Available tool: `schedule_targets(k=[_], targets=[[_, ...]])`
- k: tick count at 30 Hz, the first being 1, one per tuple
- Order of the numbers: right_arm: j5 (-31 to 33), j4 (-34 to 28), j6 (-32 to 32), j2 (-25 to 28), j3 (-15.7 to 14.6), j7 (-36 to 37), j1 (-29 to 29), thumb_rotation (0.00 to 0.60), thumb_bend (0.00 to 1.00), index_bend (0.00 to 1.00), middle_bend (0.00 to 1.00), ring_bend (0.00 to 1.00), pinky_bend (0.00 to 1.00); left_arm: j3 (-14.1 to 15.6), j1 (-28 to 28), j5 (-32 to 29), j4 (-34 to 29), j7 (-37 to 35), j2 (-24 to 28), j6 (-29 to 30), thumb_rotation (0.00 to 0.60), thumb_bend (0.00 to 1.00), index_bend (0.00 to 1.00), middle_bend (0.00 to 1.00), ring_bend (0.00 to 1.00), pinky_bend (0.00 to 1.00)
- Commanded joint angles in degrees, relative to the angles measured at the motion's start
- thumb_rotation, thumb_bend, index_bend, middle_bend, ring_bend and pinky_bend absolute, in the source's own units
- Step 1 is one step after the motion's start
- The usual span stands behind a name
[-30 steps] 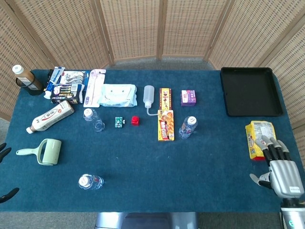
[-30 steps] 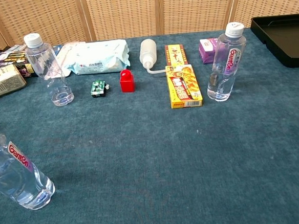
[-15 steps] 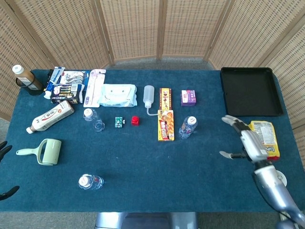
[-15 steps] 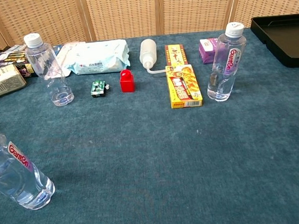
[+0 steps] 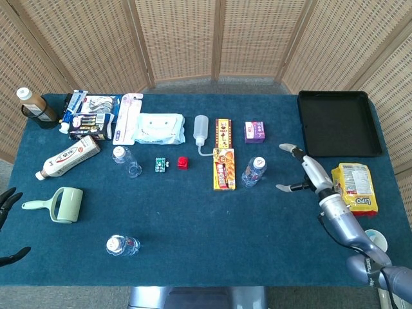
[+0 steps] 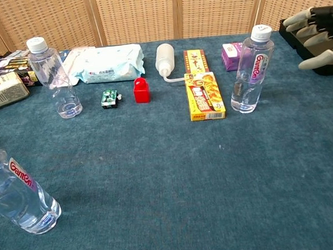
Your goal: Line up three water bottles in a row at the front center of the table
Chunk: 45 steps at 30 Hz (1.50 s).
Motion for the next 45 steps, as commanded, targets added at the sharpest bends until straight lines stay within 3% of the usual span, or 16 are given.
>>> schedule_targets(k=[1,11,22,28,31,35,45], targets=[[-1.2,3.4,-2.3,-2.5,-0.7,6.2,1.9,0.600,0.00,0.13,0.13,0.11,0.14,-0.2,-0.5,-0.8,-0.5,0.7,0.0,-1.0,0.600,0.04,0.00,0.00,0.00,0.00],[-7.2,9.6,-2.2,-6.6,-3.7,23.1,4.6,0.600,0.00,0.14,0.13,0.12,0.15,-0.7,-1.2,-2.3,-1.7,2.5,-0.2,-2.7,0.600,0.04,0.00,0.00,0.00,0.00],[-8.6,18.7,-0.2,-14.5,-4.8,31.7,7.9,0.600,0.00,0.17,0.17,0.12,0.15,-1.9,-1.5,-5.6,-2.3,2.3,-0.4,-3.3,0.600,0.04,0.00,0.00,0.00,0.00],[-6.5,21.7,-0.1,-17.6,-4.1,32.6,8.6,0.600,0.00,0.28,0.37,0.22,0.12,-2.1,-1.6,-5.9,-2.3,2.1,-0.4,-3.6,0.600,0.04,0.00,0.00,0.00,0.00],[-5.3,22.7,0.3,-19.0,-3.7,31.6,8.7,0.600,0.02,0.40,0.51,0.27,0.12,-2.1,-1.6,-5.9,-2.3,1.8,-0.4,-3.7,0.600,0.04,0.00,0.00,0.00,0.00],[-4.4,22.2,1.2,-19.3,-3.3,30.2,8.4,0.600,0.07,0.53,0.63,0.34,0.12,-2.2,-1.6,-6.0,-2.3,1.6,-0.3,-3.7,0.600,0.04,0.00,0.00,0.00,0.00],[-6.2,9.4,8.6,-11.7,-4.4,25.1,4.8,0.600,0.14,0.57,0.67,0.37,0.14,-1.9,-1.4,-4.8,-2.2,1.2,-0.2,-3.4,0.600,0.04,0.00,0.00,0.00,0.00]])
